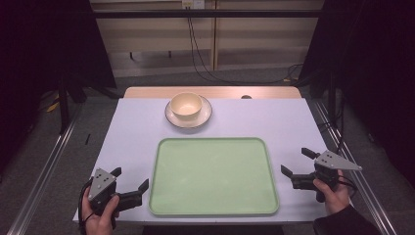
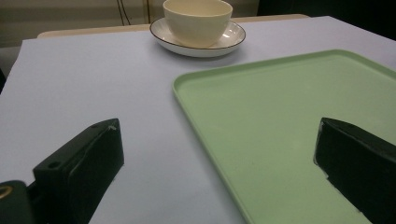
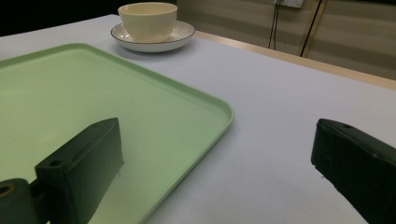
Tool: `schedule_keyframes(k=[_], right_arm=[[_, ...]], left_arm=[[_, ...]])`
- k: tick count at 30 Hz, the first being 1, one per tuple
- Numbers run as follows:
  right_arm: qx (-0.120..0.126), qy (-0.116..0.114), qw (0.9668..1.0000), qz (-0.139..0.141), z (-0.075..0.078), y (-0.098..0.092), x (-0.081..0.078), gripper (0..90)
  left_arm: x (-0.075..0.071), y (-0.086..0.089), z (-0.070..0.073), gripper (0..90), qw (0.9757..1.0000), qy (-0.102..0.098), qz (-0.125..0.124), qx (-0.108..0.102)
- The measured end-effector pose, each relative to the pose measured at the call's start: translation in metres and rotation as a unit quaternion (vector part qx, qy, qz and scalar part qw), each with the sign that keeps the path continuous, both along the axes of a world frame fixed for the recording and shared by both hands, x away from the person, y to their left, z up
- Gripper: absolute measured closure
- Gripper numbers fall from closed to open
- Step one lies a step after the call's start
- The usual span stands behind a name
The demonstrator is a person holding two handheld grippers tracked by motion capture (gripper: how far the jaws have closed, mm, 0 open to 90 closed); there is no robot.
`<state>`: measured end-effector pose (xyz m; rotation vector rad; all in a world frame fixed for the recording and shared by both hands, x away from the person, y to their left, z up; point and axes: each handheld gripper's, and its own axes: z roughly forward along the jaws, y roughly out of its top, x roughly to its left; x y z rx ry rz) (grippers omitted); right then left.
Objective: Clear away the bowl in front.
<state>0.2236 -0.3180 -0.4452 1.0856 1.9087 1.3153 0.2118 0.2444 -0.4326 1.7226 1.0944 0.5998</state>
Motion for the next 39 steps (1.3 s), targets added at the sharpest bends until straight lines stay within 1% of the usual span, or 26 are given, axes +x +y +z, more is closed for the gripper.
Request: schedule_keyframes(k=[3, 4, 6, 7, 10, 14, 15, 17, 18, 21, 23, 24, 25, 27, 30, 31, 33, 34, 35, 37, 39], right_arm=[[-0.002, -0.002, 1.0000, -0.001, 0.000, 0.000, -0.001, 2.0], [0.002, 0.001, 1.0000, 0.006, 0.000, 0.000, -0.002, 2.0], [0.003, 0.002, 1.0000, 0.006, 0.000, -0.001, -0.003, 2.0], [0.003, 0.001, 1.0000, 0.006, 0.001, -0.001, -0.003, 2.0], [0.005, 0.001, 1.0000, 0.007, 0.001, -0.002, -0.003, 2.0], [0.004, 0.000, 1.0000, 0.006, 0.001, -0.002, -0.004, 2.0], [0.005, 0.000, 1.0000, 0.008, 0.001, -0.003, -0.004, 2.0], [0.005, -0.002, 1.0000, 0.007, 0.001, -0.003, -0.004, 2.0], [0.005, -0.002, 1.0000, 0.006, 0.001, -0.003, -0.004, 2.0], [0.006, -0.003, 1.0000, 0.007, 0.001, -0.003, -0.004, 2.0], [0.007, -0.006, 0.9999, 0.007, 0.001, -0.004, -0.005, 1.9], [0.008, -0.005, 0.9999, 0.004, 0.002, -0.003, -0.005, 1.9], [0.010, -0.006, 0.9999, 0.006, 0.002, -0.004, -0.005, 1.8], [0.011, -0.007, 0.9999, 0.006, 0.002, -0.004, -0.005, 1.8], [0.012, -0.011, 0.9999, 0.006, 0.002, -0.004, -0.005, 1.5], [0.011, -0.011, 0.9999, 0.004, 0.002, -0.004, -0.005, 1.5], [0.011, -0.011, 0.9999, 0.005, 0.002, -0.004, -0.005, 1.5], [0.014, -0.011, 0.9998, 0.004, 0.002, -0.004, -0.005, 1.4], [0.015, -0.010, 0.9998, -0.002, 0.002, -0.005, -0.005, 1.3], [0.017, -0.011, 0.9998, 0.002, 0.003, -0.005, -0.006, 1.2], [0.020, -0.013, 0.9997, 0.008, 0.003, -0.005, -0.006, 1.1]], left_arm=[[0.000, 0.001, 0.000, 1.7, 1.0000, 0.002, 0.000, -0.003], [0.000, 0.000, 0.000, 1.8, 1.0000, 0.002, 0.000, -0.003], [0.001, 0.000, 0.000, 1.8, 1.0000, 0.003, -0.001, -0.004], [0.001, 0.000, 0.000, 1.7, 1.0000, 0.003, -0.005, 0.004], [0.000, -0.002, 0.000, 1.8, 1.0000, 0.001, -0.006, 0.005], [0.001, -0.005, -0.001, 1.8, 1.0000, 0.004, -0.004, -0.004], [0.002, -0.005, -0.001, 1.7, 1.0000, 0.005, -0.002, -0.003], [0.003, -0.006, -0.001, 1.9, 1.0000, 0.005, -0.006, -0.005], [0.005, -0.008, -0.001, 2.3, 0.9999, 0.008, -0.010, 0.000], [0.007, -0.010, -0.001, 2.2, 0.9998, 0.009, -0.015, -0.003], [0.008, -0.011, -0.001, 2.1, 0.9999, 0.007, -0.014, 0.001], [0.009, -0.012, -0.001, 2.1, 0.9998, 0.007, -0.016, -0.006], [0.011, -0.014, 0.000, 2.0, 0.9998, 0.005, -0.017, -0.008], [0.012, -0.014, 0.000, 2.0, 0.9998, 0.005, -0.019, -0.007], [0.017, -0.021, 0.002, 1.9, 0.9996, 0.003, -0.025, -0.008], [0.019, -0.023, 0.003, 2.1, 0.9996, 0.000, -0.025, -0.010], [0.021, -0.024, 0.005, 1.9, 0.9996, -0.002, -0.029, -0.008], [0.023, -0.026, 0.006, 1.9, 0.9995, -0.005, -0.028, -0.010], [0.026, -0.027, 0.009, 1.7, 0.9994, -0.009, -0.032, -0.011], [0.030, -0.029, 0.011, 1.8, 0.9992, -0.013, -0.037, -0.010], [0.031, -0.030, 0.012, 1.8, 0.9992, -0.014, -0.035, -0.010]])
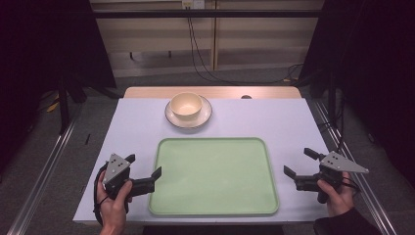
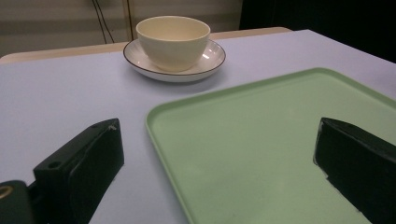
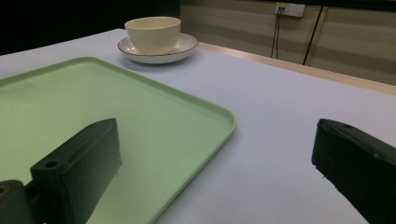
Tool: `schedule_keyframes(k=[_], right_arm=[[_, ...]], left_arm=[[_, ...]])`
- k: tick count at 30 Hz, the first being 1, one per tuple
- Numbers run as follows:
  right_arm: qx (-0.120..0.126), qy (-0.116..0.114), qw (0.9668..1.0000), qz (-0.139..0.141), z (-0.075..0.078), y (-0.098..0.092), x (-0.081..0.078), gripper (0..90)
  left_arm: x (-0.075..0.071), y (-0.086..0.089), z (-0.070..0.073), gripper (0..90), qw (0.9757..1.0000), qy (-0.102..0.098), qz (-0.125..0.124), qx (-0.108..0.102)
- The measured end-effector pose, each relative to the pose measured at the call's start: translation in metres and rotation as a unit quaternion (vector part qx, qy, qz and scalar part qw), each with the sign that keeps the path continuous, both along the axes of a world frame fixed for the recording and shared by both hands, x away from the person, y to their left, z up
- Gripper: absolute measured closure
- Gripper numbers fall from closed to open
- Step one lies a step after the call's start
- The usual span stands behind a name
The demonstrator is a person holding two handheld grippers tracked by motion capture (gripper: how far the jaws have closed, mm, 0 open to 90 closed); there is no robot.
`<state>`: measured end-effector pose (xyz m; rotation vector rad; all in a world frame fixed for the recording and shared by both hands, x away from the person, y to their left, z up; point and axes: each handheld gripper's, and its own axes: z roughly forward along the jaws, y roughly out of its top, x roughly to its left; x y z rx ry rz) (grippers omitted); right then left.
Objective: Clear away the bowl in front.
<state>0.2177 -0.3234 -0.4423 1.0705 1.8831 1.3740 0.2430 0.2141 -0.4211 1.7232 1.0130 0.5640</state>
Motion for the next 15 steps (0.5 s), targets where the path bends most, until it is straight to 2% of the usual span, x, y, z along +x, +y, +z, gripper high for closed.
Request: schedule_keyframes(k=[3, 4, 15], right_arm=[[0.001, -0.002, 1.0000, 0.006, 0.000, 0.000, 0.000, 1.1], [0.001, -0.002, 1.0000, 0.006, 0.000, 0.000, 0.000, 1.1], [-0.001, -0.009, 0.9999, -0.005, 0.000, 0.001, 0.000, 1.1]], left_arm=[[0.005, -0.004, 0.002, 2.2, 1.0000, -0.003, -0.002, 0.001], [0.007, -0.005, 0.002, 2.2, 1.0000, -0.003, -0.009, 0.000], [0.023, -0.020, 0.009, 2.3, 0.9994, -0.005, -0.035, 0.006]])
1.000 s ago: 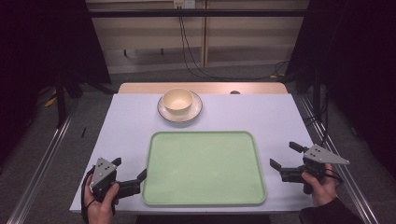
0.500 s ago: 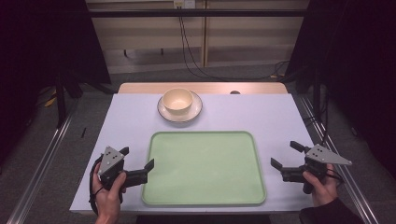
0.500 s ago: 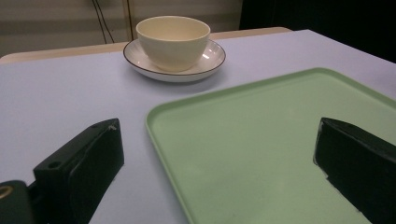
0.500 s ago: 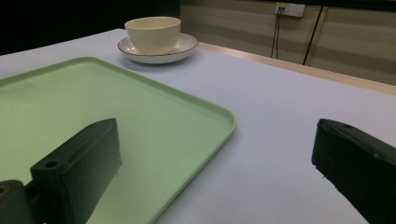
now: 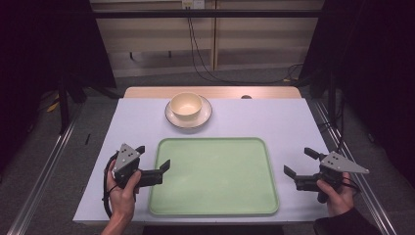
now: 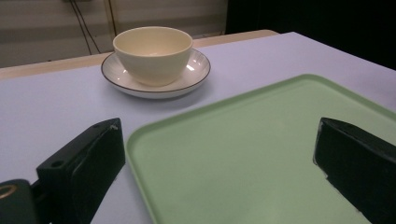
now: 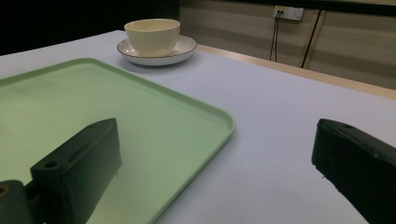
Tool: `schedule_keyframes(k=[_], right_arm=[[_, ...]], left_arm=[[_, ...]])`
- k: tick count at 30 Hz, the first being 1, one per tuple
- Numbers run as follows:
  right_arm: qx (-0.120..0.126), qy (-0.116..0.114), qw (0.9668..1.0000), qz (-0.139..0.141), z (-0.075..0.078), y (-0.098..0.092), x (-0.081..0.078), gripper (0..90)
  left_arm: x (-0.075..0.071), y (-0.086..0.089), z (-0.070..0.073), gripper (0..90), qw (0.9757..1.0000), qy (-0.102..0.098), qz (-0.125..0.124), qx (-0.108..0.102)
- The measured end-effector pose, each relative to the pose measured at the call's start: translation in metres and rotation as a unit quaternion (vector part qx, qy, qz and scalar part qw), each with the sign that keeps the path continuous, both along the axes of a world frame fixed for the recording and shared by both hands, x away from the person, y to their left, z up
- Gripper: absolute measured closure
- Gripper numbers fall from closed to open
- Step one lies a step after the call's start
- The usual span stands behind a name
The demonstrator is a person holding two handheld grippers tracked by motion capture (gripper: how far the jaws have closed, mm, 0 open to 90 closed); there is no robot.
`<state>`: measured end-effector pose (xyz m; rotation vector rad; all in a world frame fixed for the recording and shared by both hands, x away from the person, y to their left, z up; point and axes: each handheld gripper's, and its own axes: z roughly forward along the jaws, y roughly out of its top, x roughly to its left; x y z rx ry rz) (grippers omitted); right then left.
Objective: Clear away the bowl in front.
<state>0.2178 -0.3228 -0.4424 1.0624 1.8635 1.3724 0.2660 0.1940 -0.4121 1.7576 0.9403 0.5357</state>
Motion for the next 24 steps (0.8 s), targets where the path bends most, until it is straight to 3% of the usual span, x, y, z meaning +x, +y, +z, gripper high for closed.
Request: schedule_keyframes(k=[2, 14, 24], right_arm=[[-0.003, 0.001, 1.0000, 0.001, -0.001, 0.001, 0.000, 1.1], [-0.003, -0.002, 1.0000, -0.001, -0.001, 0.001, 0.000, 1.1], [-0.003, -0.005, 1.0000, 0.000, -0.001, 0.000, 0.000, 1.1]], left_arm=[[0.005, -0.001, 0.001, 3.4, 0.9999, -0.004, -0.015, 0.005], [0.034, -0.006, -0.002, 2.6, 1.0000, 0.005, 0.002, -0.002], [0.051, -0.011, 0.000, 2.6, 1.0000, 0.002, -0.002, 0.000]])
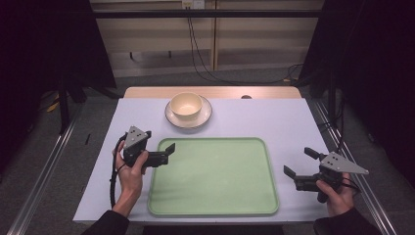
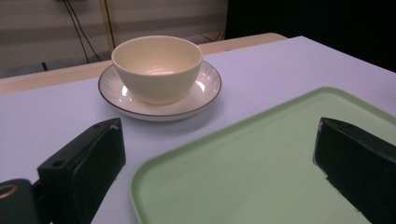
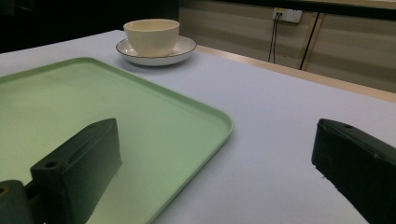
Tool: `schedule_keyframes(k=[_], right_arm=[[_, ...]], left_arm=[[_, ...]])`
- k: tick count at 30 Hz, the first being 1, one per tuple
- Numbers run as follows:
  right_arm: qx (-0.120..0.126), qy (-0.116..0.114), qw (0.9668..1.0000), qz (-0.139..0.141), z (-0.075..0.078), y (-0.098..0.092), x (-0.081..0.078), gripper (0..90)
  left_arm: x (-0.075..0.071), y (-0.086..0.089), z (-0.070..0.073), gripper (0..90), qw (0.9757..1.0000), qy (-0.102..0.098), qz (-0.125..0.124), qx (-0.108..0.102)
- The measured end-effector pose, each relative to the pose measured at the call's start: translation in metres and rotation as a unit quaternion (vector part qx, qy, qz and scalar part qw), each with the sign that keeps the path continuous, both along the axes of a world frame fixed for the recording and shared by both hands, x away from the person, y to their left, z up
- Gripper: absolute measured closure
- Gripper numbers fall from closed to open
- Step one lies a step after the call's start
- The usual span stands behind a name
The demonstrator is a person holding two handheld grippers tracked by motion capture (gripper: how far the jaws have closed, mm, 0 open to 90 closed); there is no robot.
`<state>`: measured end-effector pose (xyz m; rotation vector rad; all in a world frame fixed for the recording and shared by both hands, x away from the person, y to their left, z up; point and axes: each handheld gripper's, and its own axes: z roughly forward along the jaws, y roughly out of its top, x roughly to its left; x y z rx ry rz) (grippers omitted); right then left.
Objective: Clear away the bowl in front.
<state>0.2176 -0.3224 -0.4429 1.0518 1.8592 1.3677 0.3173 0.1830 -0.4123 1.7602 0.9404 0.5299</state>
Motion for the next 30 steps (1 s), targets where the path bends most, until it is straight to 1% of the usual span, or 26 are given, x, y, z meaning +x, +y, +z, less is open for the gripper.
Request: schedule_keyframes(k=[5, 6, 7, 8, 11, 12, 14, 16, 18, 19, 21, 22, 23, 25, 26, 28, 29, 30], right_arm=[[0.000, 0.001, 1.0000, 0.001, 0.000, 0.000, 0.000, 1.1], [0.000, 0.000, 1.0000, 0.001, 0.001, -0.001, 0.000, 1.1], [0.000, 0.000, 1.0000, 0.000, 0.001, -0.001, 0.000, 1.1], [0.001, 0.000, 1.0000, 0.000, 0.001, -0.001, 0.000, 1.1], [0.003, -0.002, 1.0000, 0.001, 0.000, -0.001, 0.000, 1.1], [0.003, -0.002, 1.0000, 0.000, 0.000, -0.001, 0.000, 1.1], [0.000, 0.000, 1.0000, 0.003, 0.000, -0.001, 0.000, 1.1], [0.002, -0.003, 1.0000, 0.001, 0.001, -0.001, 0.000, 1.1], [0.001, -0.002, 1.0000, 0.000, 0.001, -0.001, 0.000, 1.1], [0.001, -0.003, 1.0000, 0.000, 0.001, -0.001, 0.000, 1.1], [0.001, -0.003, 1.0000, 0.000, 0.001, -0.001, 0.000, 1.1], [0.002, -0.002, 1.0000, 0.000, 0.001, -0.001, 0.000, 1.1], [0.002, -0.001, 1.0000, 0.001, 0.001, -0.001, 0.000, 1.1], [0.003, -0.002, 1.0000, 0.000, 0.001, -0.001, 0.000, 1.1], [0.004, -0.002, 1.0000, 0.001, 0.001, -0.001, 0.000, 1.1], [0.005, -0.002, 1.0000, -0.001, 0.001, -0.002, 0.000, 1.1], [0.006, -0.001, 1.0000, -0.002, 0.001, -0.002, 0.000, 1.1], [0.005, -0.003, 1.0000, -0.002, 0.001, -0.002, 0.000, 1.1]], left_arm=[[0.006, -0.002, 0.002, 2.7, 1.0000, -0.004, 0.000, -0.005], [0.010, -0.004, 0.004, 2.7, 0.9999, -0.007, 0.005, -0.008], [0.012, -0.005, 0.005, 2.6, 0.9999, -0.006, 0.007, -0.004], [0.014, -0.006, 0.005, 2.5, 1.0000, -0.001, -0.001, -0.007], [0.016, -0.008, 0.006, 2.5, 1.0000, -0.004, 0.000, -0.004], [0.019, -0.010, 0.007, 2.5, 1.0000, -0.001, -0.006, 0.001], [0.022, -0.011, 0.006, 2.5, 1.0000, -0.001, -0.008, 0.000], [0.025, -0.012, 0.005, 2.6, 0.9999, 0.005, -0.012, 0.001], [0.027, -0.012, 0.005, 2.6, 0.9999, 0.006, -0.012, 0.004], [0.031, -0.013, 0.005, 2.6, 0.9999, 0.009, -0.013, 0.005], [0.033, -0.013, 0.005, 2.8, 0.9999, 0.006, -0.013, 0.003], [0.037, -0.014, 0.006, 2.7, 0.9998, 0.010, -0.015, 0.004], [0.039, -0.014, 0.006, 2.8, 0.9999, 0.006, -0.012, 0.004], [0.041, -0.014, 0.006, 3.0, 0.9999, 0.006, -0.011, 0.004], [0.045, -0.013, 0.006, 3.0, 0.9999, 0.012, -0.011, 0.005], [0.049, -0.012, 0.006, 3.1, 0.9998, 0.014, -0.010, 0.006], [0.052, -0.012, 0.007, 3.1, 0.9998, 0.013, -0.002, 0.012], [0.054, -0.012, 0.007, 3.4, 0.9999, 0.011, 0.002, 0.010]])
